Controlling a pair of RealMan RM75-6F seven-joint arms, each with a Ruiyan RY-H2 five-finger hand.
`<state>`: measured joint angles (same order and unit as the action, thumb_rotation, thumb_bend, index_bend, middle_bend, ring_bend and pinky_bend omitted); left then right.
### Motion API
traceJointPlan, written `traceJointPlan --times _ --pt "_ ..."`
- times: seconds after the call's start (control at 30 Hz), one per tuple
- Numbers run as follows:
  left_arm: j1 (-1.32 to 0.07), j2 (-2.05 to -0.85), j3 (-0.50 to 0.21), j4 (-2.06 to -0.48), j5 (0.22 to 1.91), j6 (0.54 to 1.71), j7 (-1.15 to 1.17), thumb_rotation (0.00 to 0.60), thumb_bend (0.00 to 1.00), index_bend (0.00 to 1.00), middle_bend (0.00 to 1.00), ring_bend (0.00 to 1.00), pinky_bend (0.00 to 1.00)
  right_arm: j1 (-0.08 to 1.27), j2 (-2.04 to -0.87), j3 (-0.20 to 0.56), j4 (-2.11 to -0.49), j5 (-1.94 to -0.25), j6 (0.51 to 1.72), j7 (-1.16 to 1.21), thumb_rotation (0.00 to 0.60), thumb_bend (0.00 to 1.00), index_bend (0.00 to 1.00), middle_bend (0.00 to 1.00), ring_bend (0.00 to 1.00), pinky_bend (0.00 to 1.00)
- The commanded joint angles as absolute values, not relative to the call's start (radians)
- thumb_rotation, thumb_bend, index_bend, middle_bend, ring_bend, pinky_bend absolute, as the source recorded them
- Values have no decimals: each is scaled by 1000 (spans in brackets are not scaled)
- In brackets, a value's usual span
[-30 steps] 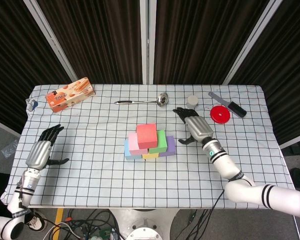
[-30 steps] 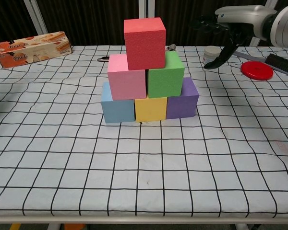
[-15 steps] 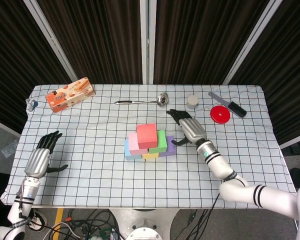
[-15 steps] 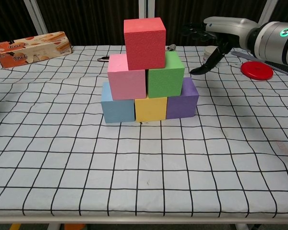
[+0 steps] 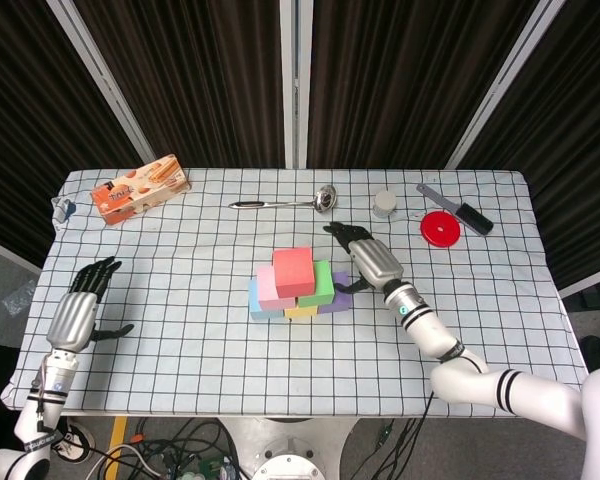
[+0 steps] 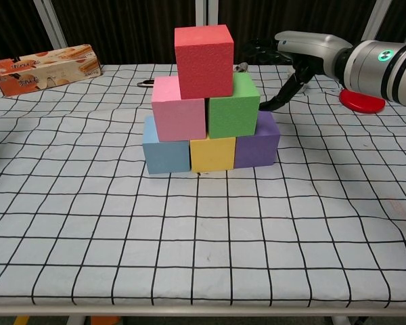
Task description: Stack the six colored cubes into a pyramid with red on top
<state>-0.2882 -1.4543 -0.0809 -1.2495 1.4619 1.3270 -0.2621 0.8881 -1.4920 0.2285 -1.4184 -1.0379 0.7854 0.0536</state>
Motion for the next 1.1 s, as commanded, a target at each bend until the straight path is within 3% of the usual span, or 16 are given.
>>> traceJointPlan --times 0.03,1.1 --pt "-288 -1454 -81 -1249 1462 1327 -264 600 0 74 26 0 37 888 -1495 230 -1416 -1040 782 53 600 160 0 0 0 0" --pt "-287 -1447 -77 -1248 1456 1320 -263 600 0 75 26 0 36 888 -1507 248 -1414 -1049 763 30 600 165 0 0 0 0"
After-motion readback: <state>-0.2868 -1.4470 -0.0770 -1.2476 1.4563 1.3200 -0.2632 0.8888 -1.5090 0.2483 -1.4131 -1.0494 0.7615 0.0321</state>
